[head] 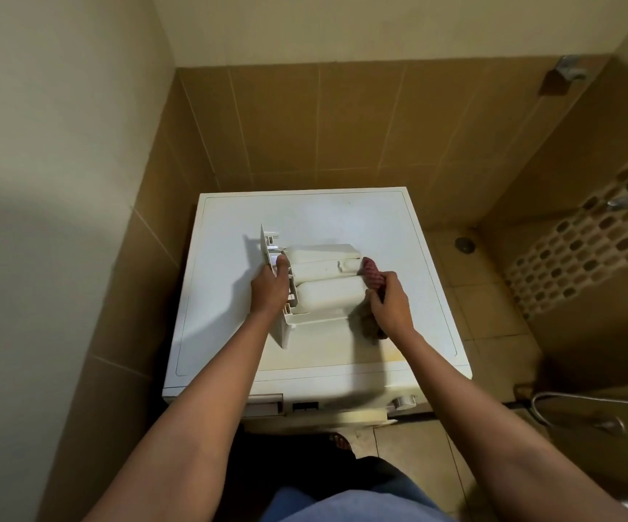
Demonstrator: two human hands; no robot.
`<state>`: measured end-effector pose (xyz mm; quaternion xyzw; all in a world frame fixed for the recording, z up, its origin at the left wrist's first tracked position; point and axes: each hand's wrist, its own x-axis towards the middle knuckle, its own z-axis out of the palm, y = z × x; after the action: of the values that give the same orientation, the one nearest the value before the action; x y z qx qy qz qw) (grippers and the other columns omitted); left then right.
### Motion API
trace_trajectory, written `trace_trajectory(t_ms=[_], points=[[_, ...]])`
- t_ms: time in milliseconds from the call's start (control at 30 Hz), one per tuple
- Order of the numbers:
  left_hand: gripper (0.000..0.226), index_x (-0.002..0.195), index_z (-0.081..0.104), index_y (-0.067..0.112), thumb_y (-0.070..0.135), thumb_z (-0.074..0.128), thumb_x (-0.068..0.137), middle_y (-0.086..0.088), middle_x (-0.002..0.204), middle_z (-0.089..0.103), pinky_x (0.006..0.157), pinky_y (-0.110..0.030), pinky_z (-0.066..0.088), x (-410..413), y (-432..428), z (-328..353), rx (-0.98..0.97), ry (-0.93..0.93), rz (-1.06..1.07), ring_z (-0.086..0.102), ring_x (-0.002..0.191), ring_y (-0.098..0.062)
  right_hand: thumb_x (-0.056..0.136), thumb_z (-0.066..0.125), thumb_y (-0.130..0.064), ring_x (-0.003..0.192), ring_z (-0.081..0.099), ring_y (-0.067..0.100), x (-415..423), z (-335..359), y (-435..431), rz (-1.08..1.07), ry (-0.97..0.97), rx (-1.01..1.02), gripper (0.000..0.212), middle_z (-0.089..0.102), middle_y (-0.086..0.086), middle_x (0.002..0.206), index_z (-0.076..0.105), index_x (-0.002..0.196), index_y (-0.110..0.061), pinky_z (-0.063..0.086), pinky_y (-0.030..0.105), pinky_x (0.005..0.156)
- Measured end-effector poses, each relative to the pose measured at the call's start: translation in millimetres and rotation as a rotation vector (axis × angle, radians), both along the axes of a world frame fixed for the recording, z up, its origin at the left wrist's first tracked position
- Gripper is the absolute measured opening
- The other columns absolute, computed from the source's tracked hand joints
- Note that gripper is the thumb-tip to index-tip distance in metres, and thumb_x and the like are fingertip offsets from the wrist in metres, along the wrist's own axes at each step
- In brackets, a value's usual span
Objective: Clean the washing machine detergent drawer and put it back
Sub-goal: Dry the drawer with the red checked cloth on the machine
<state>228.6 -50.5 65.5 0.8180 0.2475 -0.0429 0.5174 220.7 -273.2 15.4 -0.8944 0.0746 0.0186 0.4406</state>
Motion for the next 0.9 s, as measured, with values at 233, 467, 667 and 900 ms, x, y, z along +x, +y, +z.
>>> trace_trajectory(t_ms=[233, 467, 667, 900], points=[[0.046, 0.104, 0.066, 0.023, 0.064, 0.056, 0.085, -0.001, 0.106, 0.070, 0.099, -0.039, 0.049, -1.1, 24.2, 7.5, -0.267, 0.133, -0.091, 0.065, 0.101, -0.021, 0.091, 0.055, -0.017, 0.090, 0.056, 0.021, 18.9, 16.6, -5.1, -0.015, 0.081, 0.119, 0.027, 0.059, 0.001, 0.098, 0.049, 0.117, -0.012, 0.044, 0.029, 0.074], [0.072, 0.102, 0.072, 0.004, 0.064, 0.067, 0.064, -0.010, 0.099, 0.075, 0.104, -0.045, 0.046, -12.8, 30.1, 41.3, -0.397, 0.086, -0.165, 0.066, 0.106, -0.031, 0.081, 0.061, -0.013, 0.085, 0.060, 0.023, 48.3, 45.9, -12.7, -0.076, 0.040, 0.267, 0.016, 0.063, 0.002, 0.089, 0.059, 0.097, -0.013, 0.050, 0.036, 0.076], [0.049, 0.128, 0.047, 0.008, 0.036, 0.054, 0.089, -0.006, 0.115, 0.055, 0.099, -0.035, 0.047, -26.8, 31.9, 60.2, -0.450, 0.007, -0.142, 0.057, 0.099, -0.016, 0.079, 0.060, -0.002, 0.077, 0.057, 0.027, 66.7, 60.7, -11.7, -0.063, 0.209, 0.383, 0.008, 0.059, 0.013, 0.082, 0.061, 0.087, -0.002, 0.049, 0.035, 0.069], [0.031, 0.123, 0.063, 0.022, 0.023, 0.065, 0.092, -0.003, 0.113, 0.068, 0.085, -0.033, 0.055, -39.2, 53.4, 85.8, 0.146, -0.219, -0.421, 0.065, 0.101, -0.017, 0.082, 0.060, -0.001, 0.065, 0.063, 0.022, 76.8, 81.4, -7.4, 0.021, 0.414, 0.414, 0.008, 0.065, 0.008, 0.074, 0.067, 0.077, 0.000, 0.050, 0.022, 0.051]])
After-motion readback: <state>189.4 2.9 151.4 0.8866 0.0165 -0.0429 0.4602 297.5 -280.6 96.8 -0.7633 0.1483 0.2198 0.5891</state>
